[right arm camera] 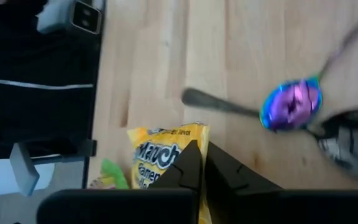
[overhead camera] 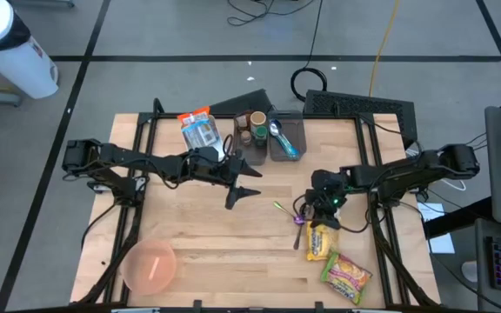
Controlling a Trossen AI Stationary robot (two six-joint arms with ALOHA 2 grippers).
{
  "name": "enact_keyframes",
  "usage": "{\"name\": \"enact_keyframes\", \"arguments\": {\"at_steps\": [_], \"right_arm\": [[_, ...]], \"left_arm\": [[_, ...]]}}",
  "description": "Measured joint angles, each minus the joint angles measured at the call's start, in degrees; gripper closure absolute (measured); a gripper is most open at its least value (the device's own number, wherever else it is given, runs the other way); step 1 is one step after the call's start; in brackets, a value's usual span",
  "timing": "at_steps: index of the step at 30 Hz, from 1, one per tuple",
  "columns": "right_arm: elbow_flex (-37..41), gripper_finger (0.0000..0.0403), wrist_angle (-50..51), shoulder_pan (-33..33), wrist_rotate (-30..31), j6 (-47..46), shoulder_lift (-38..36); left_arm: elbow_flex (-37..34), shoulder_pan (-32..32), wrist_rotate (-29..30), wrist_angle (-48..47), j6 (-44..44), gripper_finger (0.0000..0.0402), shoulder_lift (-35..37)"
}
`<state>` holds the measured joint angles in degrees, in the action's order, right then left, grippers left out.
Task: Pick & Place Food Item
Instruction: Put the yellow noodle pack into the white bin
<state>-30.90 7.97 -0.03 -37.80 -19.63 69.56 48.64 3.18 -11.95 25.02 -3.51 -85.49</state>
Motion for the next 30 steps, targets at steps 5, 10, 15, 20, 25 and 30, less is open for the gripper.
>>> {"name": "enact_keyframes", "arguments": {"at_steps": [5, 10, 15, 20, 25, 30], "right_arm": [[-2.78, 0.0402, 0.18, 0.0, 0.08, 0.87, -2.44], [-6.09, 0.0402, 1.79, -0.02, 0.24, 1.66, -5.17], [-9.3, 0.0403, 2.28, -0.82, 1.78, 3.53, -7.09], [-11.57, 0.0403, 2.15, -2.9, 1.98, 6.02, -8.08], [-13.27, 0.0403, 1.18, -5.25, 3.54, 8.58, -8.04], [-13.4, 0.0403, -3.21, -7.23, 5.01, 9.87, -8.04]], "left_arm": [[-0.02, 0.0, 0.0, -0.2, 0.01, 0.0128, 0.0], [-0.04, 0.0, 0.03, -1.26, 0.02, 0.0128, 0.0], [-0.04, -0.22, 0.03, -1.51, 0.02, 0.0128, 0.0], [-0.04, -0.79, 0.46, -2.84, 0.76, 0.0128, 0.0], [-0.04, -1.27, 4.99, -4.87, 0.83, 0.0128, 0.0], [-0.04, -1.69, 7.54, -6.96, 1.98, 0.0128, 0.0]]}}
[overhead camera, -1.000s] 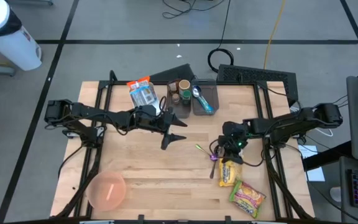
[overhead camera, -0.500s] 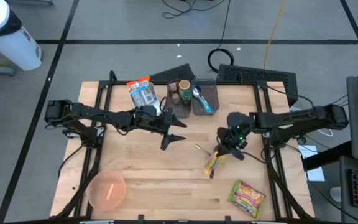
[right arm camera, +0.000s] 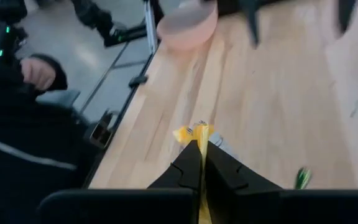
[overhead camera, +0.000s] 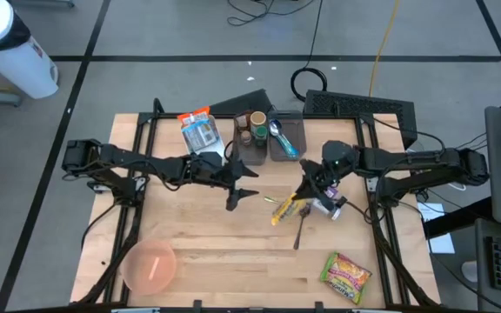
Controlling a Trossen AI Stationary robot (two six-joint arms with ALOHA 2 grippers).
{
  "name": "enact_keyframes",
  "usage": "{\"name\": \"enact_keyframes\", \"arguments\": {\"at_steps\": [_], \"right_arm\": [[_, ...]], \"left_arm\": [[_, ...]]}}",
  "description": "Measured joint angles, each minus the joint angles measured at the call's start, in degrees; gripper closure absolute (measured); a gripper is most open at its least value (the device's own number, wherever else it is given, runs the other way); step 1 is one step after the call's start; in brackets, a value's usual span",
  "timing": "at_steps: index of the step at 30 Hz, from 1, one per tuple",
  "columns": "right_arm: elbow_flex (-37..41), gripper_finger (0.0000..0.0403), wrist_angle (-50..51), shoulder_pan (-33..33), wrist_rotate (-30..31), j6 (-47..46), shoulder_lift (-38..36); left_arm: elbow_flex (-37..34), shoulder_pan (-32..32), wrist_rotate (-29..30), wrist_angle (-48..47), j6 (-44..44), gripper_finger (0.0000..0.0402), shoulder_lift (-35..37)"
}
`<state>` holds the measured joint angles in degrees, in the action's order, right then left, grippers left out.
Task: Pick & Place Food Item
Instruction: Put the yellow noodle pack into the white bin
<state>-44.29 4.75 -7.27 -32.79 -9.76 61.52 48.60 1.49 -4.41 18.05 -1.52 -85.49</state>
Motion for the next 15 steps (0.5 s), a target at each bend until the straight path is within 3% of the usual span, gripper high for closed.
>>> {"name": "enact_keyframes", "arguments": {"at_steps": [7, 15], "right_arm": [[0.0, 0.0403, -6.66, -2.11, 0.28, 0.02, 0.0], [-0.02, 0.0403, -7.75, -3.24, 2.77, 1.57, 2.86]], "left_arm": [[0.0, -0.08, 0.0, 0.19, 0.66, 0.0128, 0.0], [1.4, 0.27, -0.02, 3.65, 2.32, 0.0128, -0.02]]}}
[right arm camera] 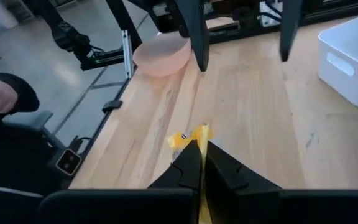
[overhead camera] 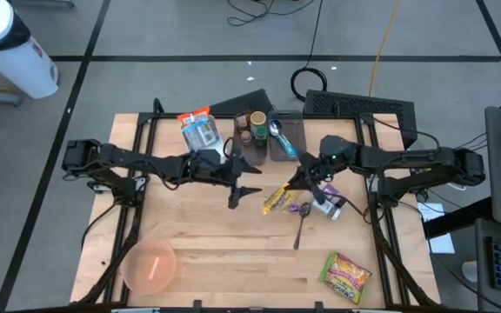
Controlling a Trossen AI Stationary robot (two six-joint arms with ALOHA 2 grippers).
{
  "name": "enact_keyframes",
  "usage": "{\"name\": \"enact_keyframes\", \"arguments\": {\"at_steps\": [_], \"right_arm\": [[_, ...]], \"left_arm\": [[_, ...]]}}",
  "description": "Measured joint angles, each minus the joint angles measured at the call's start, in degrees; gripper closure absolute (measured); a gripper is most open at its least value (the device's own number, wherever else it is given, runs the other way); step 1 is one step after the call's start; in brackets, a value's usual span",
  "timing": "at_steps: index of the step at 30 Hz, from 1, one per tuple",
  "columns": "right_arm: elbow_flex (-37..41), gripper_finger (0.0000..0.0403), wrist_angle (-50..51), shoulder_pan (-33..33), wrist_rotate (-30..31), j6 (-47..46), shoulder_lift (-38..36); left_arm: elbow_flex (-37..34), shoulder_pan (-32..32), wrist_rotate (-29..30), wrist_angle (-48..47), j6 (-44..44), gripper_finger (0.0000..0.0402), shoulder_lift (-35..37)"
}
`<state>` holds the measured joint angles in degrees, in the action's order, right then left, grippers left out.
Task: Pick & Place Food Item
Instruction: Put the yellow noodle pack into the white bin
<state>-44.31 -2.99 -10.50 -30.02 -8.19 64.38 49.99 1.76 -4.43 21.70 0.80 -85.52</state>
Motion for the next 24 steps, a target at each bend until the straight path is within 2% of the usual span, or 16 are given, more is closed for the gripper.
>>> {"name": "enact_keyframes", "arguments": {"at_steps": [9, 24], "right_arm": [[0.0, 0.0403, -7.75, 0.02, -0.01, 0.49, 5.26], [-0.09, 0.0403, -12.69, 0.22, 0.11, 2.12, 6.17]], "left_arm": [[6.06, 0.57, 0.07, -10.82, -2.51, 0.0128, -0.01], [11.87, 0.53, -4.32, -11.48, -5.51, 0.0128, -6.55]]}}
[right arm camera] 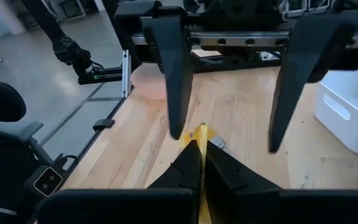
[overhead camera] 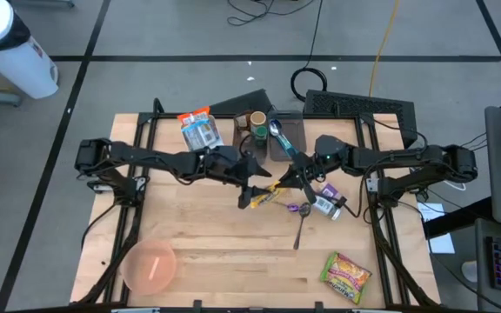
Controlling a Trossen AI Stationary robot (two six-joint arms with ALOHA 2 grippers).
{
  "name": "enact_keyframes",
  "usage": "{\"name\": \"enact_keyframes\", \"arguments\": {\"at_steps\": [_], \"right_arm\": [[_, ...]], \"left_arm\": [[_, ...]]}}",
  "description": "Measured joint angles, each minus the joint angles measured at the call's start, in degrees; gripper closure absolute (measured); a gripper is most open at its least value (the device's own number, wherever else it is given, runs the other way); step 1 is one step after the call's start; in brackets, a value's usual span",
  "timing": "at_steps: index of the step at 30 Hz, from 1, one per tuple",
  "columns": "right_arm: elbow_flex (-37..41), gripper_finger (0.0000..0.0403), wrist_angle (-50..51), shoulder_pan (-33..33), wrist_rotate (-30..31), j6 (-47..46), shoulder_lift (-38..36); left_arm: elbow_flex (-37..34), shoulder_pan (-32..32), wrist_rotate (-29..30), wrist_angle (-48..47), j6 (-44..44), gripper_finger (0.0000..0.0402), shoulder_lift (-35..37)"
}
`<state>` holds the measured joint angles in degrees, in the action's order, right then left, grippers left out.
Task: Pick & Place Food Item
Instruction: Put the yellow noodle pack into the white bin
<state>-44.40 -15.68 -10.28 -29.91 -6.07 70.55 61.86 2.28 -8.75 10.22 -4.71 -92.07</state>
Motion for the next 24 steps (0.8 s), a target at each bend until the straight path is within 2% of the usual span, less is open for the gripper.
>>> {"name": "enact_keyframes", "arguments": {"at_steps": [6, 16, 24], "right_arm": [[0.0, 0.0403, 0.12, 0.25, -0.13, 0.36, 0.02], [0.0, 0.0403, 0.23, 0.26, -0.13, 1.25, 0.02], [0.0, 0.0403, 0.11, 0.24, -0.09, 1.85, 0.02]], "left_arm": [[3.78, 0.33, -1.73, -2.82, 0.09, 0.0128, -2.51], [4.68, 0.42, 1.29, -4.71, -0.01, 0.0133, -2.87], [4.68, 0.42, 1.26, -5.01, -0.09, 0.022, -2.87]]}}
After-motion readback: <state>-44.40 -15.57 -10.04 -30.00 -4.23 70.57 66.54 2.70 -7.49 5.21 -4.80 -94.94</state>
